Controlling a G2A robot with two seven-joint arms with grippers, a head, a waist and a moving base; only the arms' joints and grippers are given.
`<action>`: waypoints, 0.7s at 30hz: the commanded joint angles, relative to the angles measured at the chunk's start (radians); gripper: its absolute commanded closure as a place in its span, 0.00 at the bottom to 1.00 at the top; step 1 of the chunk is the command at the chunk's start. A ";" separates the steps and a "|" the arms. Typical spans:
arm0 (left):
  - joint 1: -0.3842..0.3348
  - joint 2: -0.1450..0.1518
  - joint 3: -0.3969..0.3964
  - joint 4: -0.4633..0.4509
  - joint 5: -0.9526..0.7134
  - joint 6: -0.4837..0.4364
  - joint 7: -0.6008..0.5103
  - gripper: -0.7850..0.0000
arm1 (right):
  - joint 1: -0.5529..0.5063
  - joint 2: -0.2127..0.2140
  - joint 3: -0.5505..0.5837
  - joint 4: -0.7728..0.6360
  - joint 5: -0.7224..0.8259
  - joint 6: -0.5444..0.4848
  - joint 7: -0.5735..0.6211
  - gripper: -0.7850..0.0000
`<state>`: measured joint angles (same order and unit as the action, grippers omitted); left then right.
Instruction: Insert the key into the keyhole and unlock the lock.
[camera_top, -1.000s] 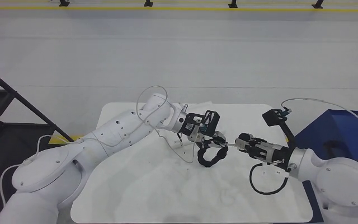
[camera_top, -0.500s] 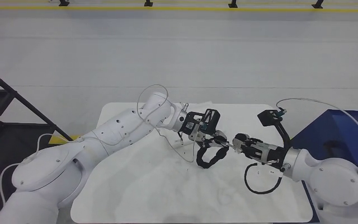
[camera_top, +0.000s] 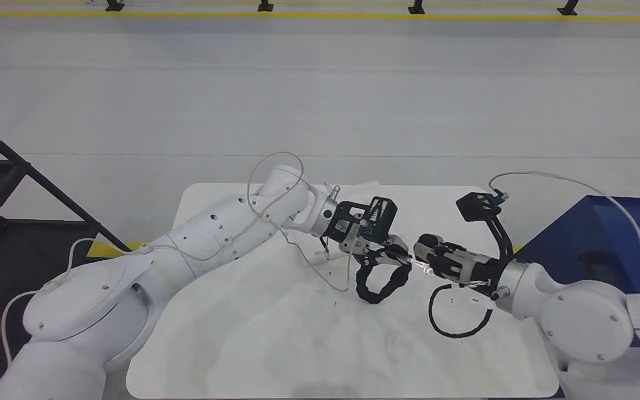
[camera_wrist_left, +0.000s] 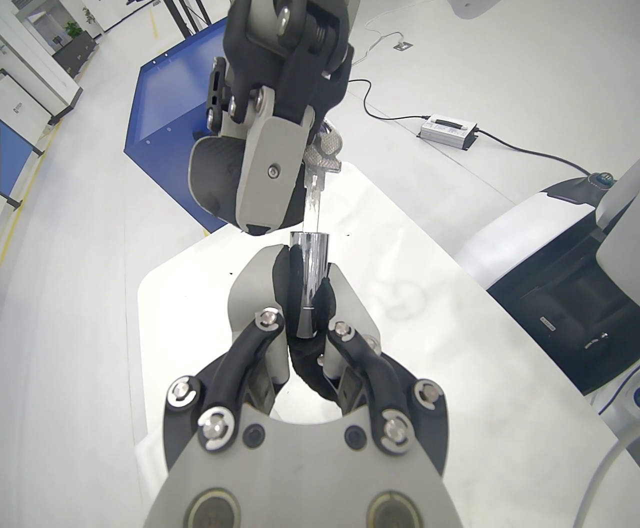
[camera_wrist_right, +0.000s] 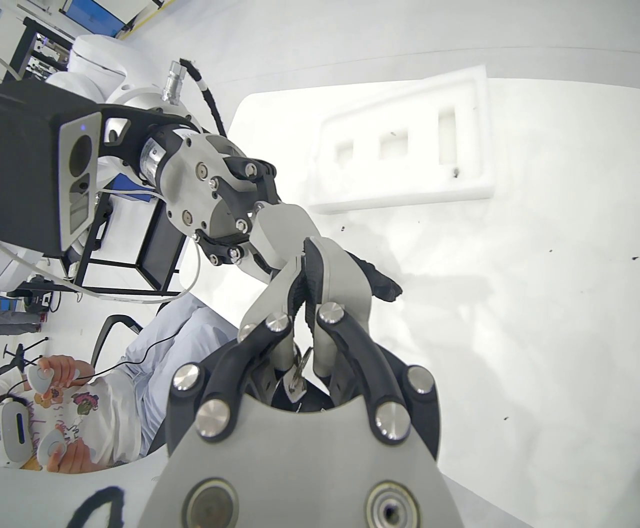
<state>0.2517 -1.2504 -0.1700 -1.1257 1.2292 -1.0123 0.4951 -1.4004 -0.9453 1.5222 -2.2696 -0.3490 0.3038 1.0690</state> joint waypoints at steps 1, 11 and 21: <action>0.001 -0.001 0.000 0.000 0.000 0.000 0.001 1.00 | 0.004 0.000 -0.007 0.004 -0.003 0.004 -0.001 1.00; 0.025 -0.004 0.000 0.037 -0.016 0.000 0.003 1.00 | 0.021 0.000 0.011 0.027 0.038 0.007 -0.046 0.00; 0.032 0.028 0.000 0.077 -0.102 0.000 -0.014 1.00 | 0.036 0.014 0.052 0.059 0.045 -0.241 0.032 0.00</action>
<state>0.2853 -1.2275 -0.1700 -1.0504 1.1410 -1.0123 0.4916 -1.3617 -0.9338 1.5699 -2.2089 -0.2835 0.1026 1.0915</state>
